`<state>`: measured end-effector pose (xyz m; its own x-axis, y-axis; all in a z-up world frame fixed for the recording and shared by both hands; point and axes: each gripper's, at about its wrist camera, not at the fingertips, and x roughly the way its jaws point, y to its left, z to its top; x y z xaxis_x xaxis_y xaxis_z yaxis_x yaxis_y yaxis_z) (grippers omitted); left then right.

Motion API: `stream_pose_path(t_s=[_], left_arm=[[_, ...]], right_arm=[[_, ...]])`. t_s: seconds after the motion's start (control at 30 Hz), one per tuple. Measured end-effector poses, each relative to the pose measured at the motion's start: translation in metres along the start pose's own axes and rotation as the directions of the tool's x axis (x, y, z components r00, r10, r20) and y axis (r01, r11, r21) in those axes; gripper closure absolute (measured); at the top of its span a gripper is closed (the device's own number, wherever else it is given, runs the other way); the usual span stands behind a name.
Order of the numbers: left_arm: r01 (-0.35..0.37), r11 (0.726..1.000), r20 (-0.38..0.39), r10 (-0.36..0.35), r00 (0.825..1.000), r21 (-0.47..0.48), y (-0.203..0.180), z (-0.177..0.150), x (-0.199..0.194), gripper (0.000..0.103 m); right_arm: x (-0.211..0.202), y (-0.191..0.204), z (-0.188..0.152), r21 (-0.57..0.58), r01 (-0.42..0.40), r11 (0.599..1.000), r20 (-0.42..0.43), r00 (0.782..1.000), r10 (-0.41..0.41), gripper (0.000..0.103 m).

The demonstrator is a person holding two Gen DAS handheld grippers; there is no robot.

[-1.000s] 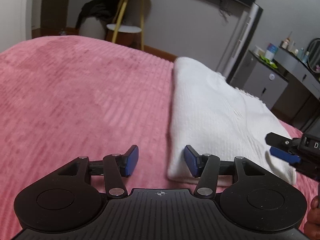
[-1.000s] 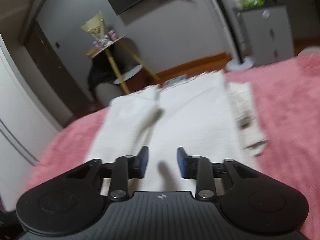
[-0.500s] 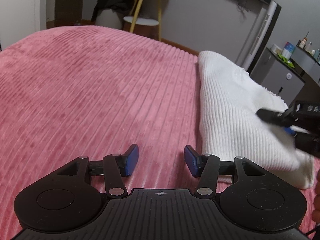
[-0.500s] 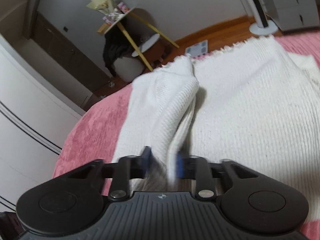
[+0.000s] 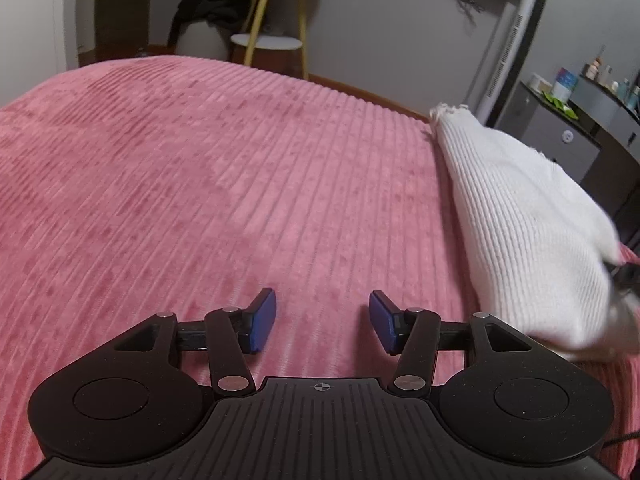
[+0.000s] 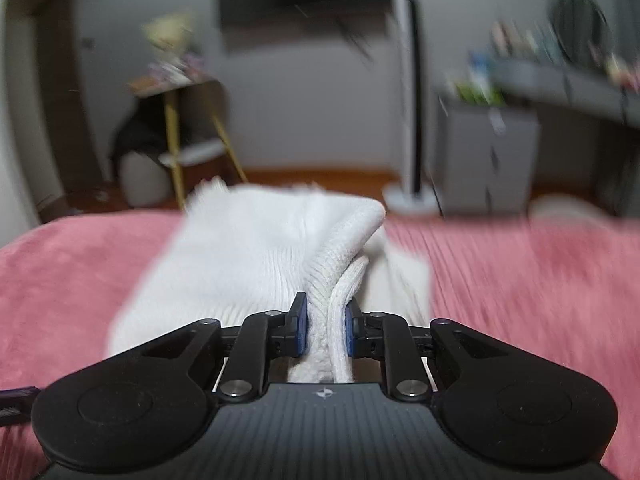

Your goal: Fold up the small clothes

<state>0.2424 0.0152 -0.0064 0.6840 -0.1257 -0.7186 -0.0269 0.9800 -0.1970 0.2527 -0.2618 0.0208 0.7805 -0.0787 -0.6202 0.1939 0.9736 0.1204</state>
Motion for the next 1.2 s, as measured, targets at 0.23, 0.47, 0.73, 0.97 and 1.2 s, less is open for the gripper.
stream_pose_path(t_s=[0.23,0.47,0.73,0.97,1.2], left_arm=[[0.09,0.996,-0.003,-0.09,0.996,0.026,-0.019,-0.003,-0.002,0.044],[0.044,0.992,-0.009,-0.043,0.999,0.119,-0.041,-0.01,0.004,0.043],[-0.029,0.993,0.006,0.028,1.0,0.112,-0.04,-0.005,0.005,0.043],[-0.07,0.987,-0.001,0.071,0.998,0.142,-0.043,-0.006,0.011,0.042],[-0.022,0.995,0.02,0.02,1.0,0.096,-0.039,0.013,0.0,0.036]], right_arm=[[-0.015,-0.053,-0.015,0.339,-0.203,0.919,-0.034,0.973,0.227,0.065],[-0.002,-0.054,-0.035,0.397,-0.297,0.868,-0.075,0.933,0.353,0.072],[-0.015,-0.035,-0.029,0.192,-0.17,0.967,0.023,0.985,0.169,0.091],[-0.003,-0.028,-0.041,0.026,-0.048,0.999,0.006,0.999,0.048,0.09],[-0.019,-0.035,-0.024,0.041,-0.093,0.995,0.033,0.995,0.091,0.069]])
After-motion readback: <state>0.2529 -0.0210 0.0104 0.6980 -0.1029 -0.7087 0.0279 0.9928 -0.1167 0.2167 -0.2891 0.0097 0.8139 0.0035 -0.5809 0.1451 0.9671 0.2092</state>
